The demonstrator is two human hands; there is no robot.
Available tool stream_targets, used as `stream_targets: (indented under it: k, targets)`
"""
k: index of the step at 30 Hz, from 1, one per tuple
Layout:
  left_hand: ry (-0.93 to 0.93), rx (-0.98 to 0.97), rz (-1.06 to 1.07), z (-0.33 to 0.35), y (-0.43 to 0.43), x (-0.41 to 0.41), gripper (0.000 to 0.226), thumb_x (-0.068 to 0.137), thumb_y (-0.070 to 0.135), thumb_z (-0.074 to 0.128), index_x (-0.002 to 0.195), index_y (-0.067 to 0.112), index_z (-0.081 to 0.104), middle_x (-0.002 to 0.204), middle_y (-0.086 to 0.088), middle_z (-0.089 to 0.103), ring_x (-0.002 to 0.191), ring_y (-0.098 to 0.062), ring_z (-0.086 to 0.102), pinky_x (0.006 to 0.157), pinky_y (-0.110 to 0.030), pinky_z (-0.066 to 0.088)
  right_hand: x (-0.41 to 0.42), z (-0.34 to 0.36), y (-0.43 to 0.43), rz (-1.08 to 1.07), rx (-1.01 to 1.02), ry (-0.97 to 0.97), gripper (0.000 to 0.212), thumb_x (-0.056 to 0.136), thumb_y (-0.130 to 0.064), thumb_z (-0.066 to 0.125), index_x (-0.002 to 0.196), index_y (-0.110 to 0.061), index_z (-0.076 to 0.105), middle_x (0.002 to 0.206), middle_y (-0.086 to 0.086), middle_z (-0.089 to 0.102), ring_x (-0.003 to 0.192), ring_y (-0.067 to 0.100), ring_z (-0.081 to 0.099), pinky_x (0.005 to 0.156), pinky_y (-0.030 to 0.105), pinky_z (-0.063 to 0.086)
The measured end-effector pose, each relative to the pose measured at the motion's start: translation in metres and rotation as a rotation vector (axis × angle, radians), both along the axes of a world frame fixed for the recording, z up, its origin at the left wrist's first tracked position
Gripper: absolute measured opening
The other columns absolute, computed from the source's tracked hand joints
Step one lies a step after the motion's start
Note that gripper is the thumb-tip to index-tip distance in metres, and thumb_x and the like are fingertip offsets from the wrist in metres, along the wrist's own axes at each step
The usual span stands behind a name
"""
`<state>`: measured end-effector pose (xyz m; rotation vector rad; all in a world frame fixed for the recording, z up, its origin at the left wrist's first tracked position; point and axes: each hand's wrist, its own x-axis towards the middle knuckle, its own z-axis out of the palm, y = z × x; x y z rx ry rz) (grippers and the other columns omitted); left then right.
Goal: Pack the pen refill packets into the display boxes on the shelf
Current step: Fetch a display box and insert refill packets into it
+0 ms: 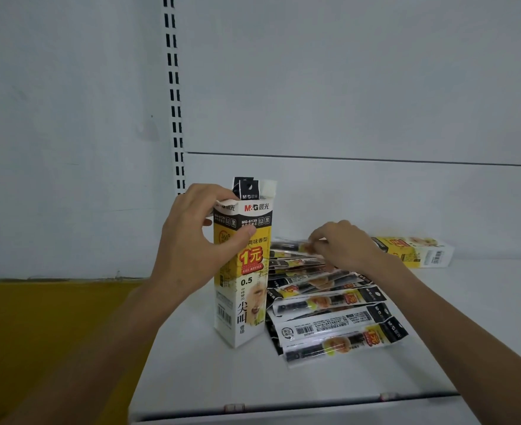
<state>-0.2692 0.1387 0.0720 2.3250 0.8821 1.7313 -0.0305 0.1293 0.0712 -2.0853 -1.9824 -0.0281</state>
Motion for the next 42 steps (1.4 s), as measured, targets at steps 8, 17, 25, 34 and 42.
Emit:
stream_targets:
  k: [8, 17, 25, 34, 42]
  targets:
    - [0.028, -0.011, -0.001, 0.001, 0.000, 0.000, 0.036, 0.065, 0.057, 0.053, 0.094, 0.037, 0.047, 0.095, 0.029, 0.048, 0.095, -0.008, 0.050, 0.069, -0.013, 0.039, -0.007, 0.014, -0.009, 0.086, 0.056, 0.712, 0.025, 0.093, -0.025, 0.050, 0.079, -0.020, 0.069, 0.084, 0.004, 0.071, 0.072, 0.019, 0.064, 0.056, 0.024, 0.048]
    - [0.038, -0.024, -0.010, 0.002, -0.001, 0.000, 0.034, 0.065, 0.059, 0.053, 0.094, 0.044, 0.043, 0.095, 0.029, 0.048, 0.094, -0.003, 0.049, 0.069, -0.016, 0.042, -0.009, 0.029, -0.010, 0.321, 0.138, 0.847, 0.093, 0.085, 0.001, 0.060, 0.147, -0.034, 0.001, 0.096, 0.002, 0.073, 0.092, 0.019, 0.069, 0.087, 0.037, 0.051]
    - [0.049, -0.188, -0.080, 0.011, -0.009, -0.002, 0.069, 0.064, 0.040, 0.077, 0.109, 0.057, 0.028, 0.100, 0.026, 0.054, 0.102, 0.003, 0.048, 0.076, -0.007, 0.038, -0.031, 0.078, -0.020, 0.552, 0.484, 1.176, 0.020, 0.083, 0.001, 0.058, 0.098, -0.010, 0.066, 0.086, -0.004, 0.074, 0.088, 0.014, 0.070, 0.076, 0.027, 0.056]
    - [0.167, -0.182, -0.112, 0.022, -0.014, -0.008, 0.040, 0.057, 0.056, 0.064, 0.094, 0.062, 0.051, 0.099, 0.030, 0.057, 0.103, 0.000, 0.049, 0.082, -0.020, 0.041, -0.053, 0.102, -0.023, 0.684, 0.553, 1.300, 0.013, 0.089, -0.004, 0.054, 0.097, -0.009, 0.064, 0.081, -0.001, 0.068, 0.077, 0.015, 0.065, 0.068, 0.028, 0.053]
    - [0.154, -0.183, -0.115, 0.017, -0.017, -0.008, 0.030, 0.066, 0.044, 0.067, 0.088, 0.054, 0.050, 0.104, 0.022, 0.047, 0.108, -0.004, 0.044, 0.087, -0.021, 0.041, -0.071, 0.086, -0.012, 0.620, 0.487, 1.241, 0.014, 0.085, 0.001, 0.059, 0.093, -0.009, 0.065, 0.081, -0.004, 0.072, 0.081, 0.015, 0.069, 0.069, 0.031, 0.057]
